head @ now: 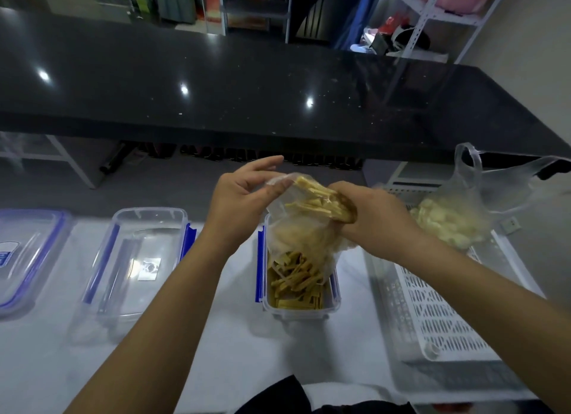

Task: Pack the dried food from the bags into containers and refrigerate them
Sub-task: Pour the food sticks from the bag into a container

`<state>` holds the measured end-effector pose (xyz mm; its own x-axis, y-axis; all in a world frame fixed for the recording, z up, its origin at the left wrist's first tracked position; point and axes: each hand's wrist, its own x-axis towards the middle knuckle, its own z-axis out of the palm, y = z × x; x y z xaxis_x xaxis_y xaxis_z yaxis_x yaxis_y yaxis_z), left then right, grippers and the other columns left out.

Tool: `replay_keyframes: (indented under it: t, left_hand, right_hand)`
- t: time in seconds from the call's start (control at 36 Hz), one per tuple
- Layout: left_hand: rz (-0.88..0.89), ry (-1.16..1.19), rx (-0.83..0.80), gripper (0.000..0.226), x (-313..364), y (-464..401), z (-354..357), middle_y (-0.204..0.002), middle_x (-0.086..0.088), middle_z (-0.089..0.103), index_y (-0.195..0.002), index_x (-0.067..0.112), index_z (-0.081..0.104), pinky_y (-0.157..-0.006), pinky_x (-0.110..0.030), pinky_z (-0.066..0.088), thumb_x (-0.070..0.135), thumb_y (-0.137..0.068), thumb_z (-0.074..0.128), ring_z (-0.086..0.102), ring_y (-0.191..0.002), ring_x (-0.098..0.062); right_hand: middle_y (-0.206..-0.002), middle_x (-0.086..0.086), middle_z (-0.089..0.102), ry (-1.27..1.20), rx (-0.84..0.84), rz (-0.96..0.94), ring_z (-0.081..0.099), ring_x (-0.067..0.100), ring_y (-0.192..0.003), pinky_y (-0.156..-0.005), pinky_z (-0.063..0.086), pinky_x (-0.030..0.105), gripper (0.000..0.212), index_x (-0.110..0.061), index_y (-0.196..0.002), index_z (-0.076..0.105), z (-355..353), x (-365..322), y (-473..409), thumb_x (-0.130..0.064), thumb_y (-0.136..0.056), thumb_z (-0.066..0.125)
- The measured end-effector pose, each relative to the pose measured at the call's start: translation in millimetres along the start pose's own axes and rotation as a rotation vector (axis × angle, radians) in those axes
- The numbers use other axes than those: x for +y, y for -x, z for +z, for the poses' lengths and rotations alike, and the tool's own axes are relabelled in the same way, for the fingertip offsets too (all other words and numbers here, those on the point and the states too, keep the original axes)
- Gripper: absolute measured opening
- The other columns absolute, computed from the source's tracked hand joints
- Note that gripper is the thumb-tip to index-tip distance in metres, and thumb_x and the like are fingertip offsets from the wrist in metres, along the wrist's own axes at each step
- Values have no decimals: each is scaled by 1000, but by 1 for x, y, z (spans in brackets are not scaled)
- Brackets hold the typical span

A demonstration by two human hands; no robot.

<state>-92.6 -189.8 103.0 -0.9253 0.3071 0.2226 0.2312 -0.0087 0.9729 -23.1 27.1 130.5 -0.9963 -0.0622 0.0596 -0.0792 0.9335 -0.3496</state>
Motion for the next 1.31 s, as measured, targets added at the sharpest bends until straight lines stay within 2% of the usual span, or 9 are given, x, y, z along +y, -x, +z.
replay_keyframes:
  t: [0.08, 0.17, 0.33, 0.47, 0.72, 0.86, 1.0, 1.17, 1.31]
  left_hand:
    - [-2, 3, -3, 19, -3, 1, -2, -129, 12, 67, -97, 32, 80, -87, -16, 54, 39, -81, 73, 60, -119, 0]
    - [-9, -2, 6, 14, -8, 1, -2, -128, 11, 67, -99, 28, 80, -84, -13, 53, 30, -86, 74, 61, -117, -1]
    - [-34, 49, 54, 12, -12, -3, -5, -123, 13, 70, -100, 22, 80, -81, -7, 50, 22, -90, 73, 62, -115, 2]
    - [-49, 48, 56, 15, -11, -2, -6, -123, 12, 71, -101, 19, 80, -80, -5, 49, 23, -90, 72, 62, -114, 2]
    - [-58, 81, 98, 12, -7, 0, -8, -120, 10, 72, -98, 24, 80, -80, -5, 50, 25, -89, 73, 63, -115, -1]
    - [-16, 96, 112, 11, -1, -1, -9, -116, 10, 74, -92, 31, 81, -83, -9, 51, 23, -89, 74, 64, -114, -3]
    - [-16, 97, 122, 12, 1, -3, -9, -114, 7, 75, -95, 28, 80, -86, -14, 52, 21, -90, 73, 66, -112, -6]
    - [-6, 107, 123, 12, 6, -3, -11, -116, 3, 74, -99, 22, 79, -89, -17, 51, 23, -88, 72, 66, -114, -8]
    - [37, 67, 135, 14, 9, -1, -13, -115, 4, 74, -101, 22, 78, -90, -18, 52, 24, -89, 70, 66, -113, -9]
  right_hand:
    - [-85, -18, 66, -110, -26, 61, 61, 4, -77, -69, 54, 35, 36, -41, -109, 62, -5, 7, 5, -33, -77, 78]
    - [-81, -18, 68, -192, -77, 97, 64, -1, -72, -68, 55, 34, 37, -42, -101, 64, -11, 13, 9, -36, -71, 84]
    - [-85, -11, 69, -343, -80, 173, 66, 7, -79, -73, 54, 33, 31, -34, -88, 72, -21, 29, 13, -15, -70, 87]
    - [-82, -4, 73, -431, -34, 194, 69, 17, -84, -84, 55, 45, 24, -26, -87, 77, -25, 38, 19, -4, -76, 80]
    - [-79, -5, 77, -599, 50, 190, 72, 8, -75, -68, 53, 15, 24, -32, -79, 79, -37, 45, 27, -8, -79, 81]
    - [-88, -7, 78, -660, 72, 145, 73, 9, -87, -84, 54, 29, 17, -37, -90, 79, -46, 45, 30, -26, -77, 78]
    - [-99, -17, 76, -532, -90, 125, 66, -2, -104, -98, 46, 33, 16, -33, -95, 79, -51, 47, 30, -34, -90, 64]
    - [-99, -20, 75, -600, 71, 53, 68, -4, -99, -80, 49, 7, 29, -50, -92, 76, -53, 41, 32, -25, -95, 62]
    - [-99, -10, 77, -665, 149, 26, 70, 7, -100, -92, 52, 32, 14, -39, -89, 79, -51, 36, 31, -30, -85, 69]
